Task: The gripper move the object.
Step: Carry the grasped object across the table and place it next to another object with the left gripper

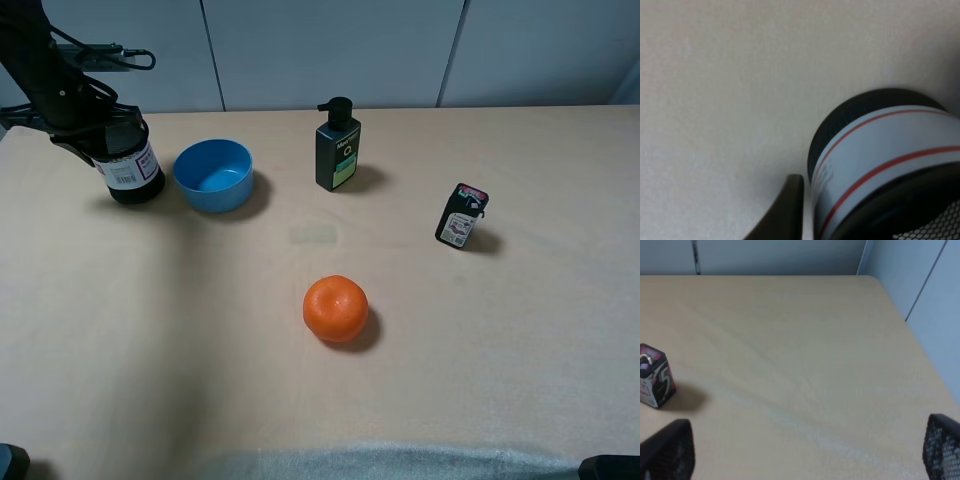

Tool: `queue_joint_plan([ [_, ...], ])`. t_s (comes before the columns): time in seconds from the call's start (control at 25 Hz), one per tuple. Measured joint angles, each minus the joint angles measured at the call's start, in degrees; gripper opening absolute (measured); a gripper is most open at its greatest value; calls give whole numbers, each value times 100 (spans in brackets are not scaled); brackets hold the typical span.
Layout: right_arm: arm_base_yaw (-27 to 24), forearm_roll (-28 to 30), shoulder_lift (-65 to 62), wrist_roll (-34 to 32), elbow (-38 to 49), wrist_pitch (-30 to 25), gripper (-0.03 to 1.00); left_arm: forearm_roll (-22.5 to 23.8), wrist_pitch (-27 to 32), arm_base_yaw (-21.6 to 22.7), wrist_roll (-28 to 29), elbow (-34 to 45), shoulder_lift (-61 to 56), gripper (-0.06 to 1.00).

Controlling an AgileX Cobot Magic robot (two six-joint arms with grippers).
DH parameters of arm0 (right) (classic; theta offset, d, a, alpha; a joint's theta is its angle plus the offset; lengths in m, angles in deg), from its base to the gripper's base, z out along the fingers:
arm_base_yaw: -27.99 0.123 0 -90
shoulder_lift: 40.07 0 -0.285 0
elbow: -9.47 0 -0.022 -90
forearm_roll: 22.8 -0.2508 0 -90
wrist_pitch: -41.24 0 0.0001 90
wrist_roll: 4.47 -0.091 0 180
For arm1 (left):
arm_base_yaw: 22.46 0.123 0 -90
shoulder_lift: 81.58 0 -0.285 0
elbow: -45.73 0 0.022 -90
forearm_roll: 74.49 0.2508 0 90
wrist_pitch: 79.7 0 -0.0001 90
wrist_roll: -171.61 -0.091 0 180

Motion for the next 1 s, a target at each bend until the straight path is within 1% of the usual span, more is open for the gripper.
queue_joint_plan([
  [0.4, 0, -2, 0, 0, 0, 0, 69, -141, -50, -148, 0, -57, 41, 16],
  [1.0, 0, -2, 0, 0, 0, 0, 69, -135, -140, -154, -37, -61, 262, 16],
])
